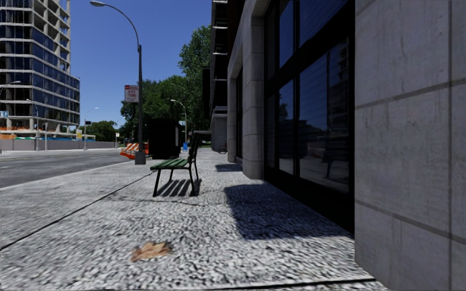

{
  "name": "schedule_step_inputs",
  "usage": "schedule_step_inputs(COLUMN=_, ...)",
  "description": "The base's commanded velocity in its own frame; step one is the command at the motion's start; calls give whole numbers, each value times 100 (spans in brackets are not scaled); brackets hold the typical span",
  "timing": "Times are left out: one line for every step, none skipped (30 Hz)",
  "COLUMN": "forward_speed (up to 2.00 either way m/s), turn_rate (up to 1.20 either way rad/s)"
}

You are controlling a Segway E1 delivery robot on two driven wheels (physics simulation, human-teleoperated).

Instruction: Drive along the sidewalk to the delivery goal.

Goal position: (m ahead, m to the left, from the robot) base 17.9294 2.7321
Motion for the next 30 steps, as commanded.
schedule_step_inputs(forward_speed=200, turn_rate=0)
schedule_step_inputs(forward_speed=200, turn_rate=0)
schedule_step_inputs(forward_speed=200, turn_rate=0)
schedule_step_inputs(forward_speed=200, turn_rate=0)
schedule_step_inputs(forward_speed=200, turn_rate=0)
schedule_step_inputs(forward_speed=200, turn_rate=0)
schedule_step_inputs(forward_speed=200, turn_rate=0)
schedule_step_inputs(forward_speed=200, turn_rate=0)
schedule_step_inputs(forward_speed=200, turn_rate=0)
schedule_step_inputs(forward_speed=200, turn_rate=0)
schedule_step_inputs(forward_speed=200, turn_rate=0)
schedule_step_inputs(forward_speed=200, turn_rate=0)
schedule_step_inputs(forward_speed=200, turn_rate=0)
schedule_step_inputs(forward_speed=200, turn_rate=0)
schedule_step_inputs(forward_speed=200, turn_rate=0)
schedule_step_inputs(forward_speed=200, turn_rate=0)
schedule_step_inputs(forward_speed=200, turn_rate=0)
schedule_step_inputs(forward_speed=200, turn_rate=0)
schedule_step_inputs(forward_speed=200, turn_rate=0)
schedule_step_inputs(forward_speed=200, turn_rate=0)
schedule_step_inputs(forward_speed=200, turn_rate=0)
schedule_step_inputs(forward_speed=200, turn_rate=0)
schedule_step_inputs(forward_speed=200, turn_rate=0)
schedule_step_inputs(forward_speed=200, turn_rate=0)
schedule_step_inputs(forward_speed=200, turn_rate=0)
schedule_step_inputs(forward_speed=200, turn_rate=0)
schedule_step_inputs(forward_speed=200, turn_rate=0)
schedule_step_inputs(forward_speed=200, turn_rate=0)
schedule_step_inputs(forward_speed=200, turn_rate=0)
schedule_step_inputs(forward_speed=200, turn_rate=0)
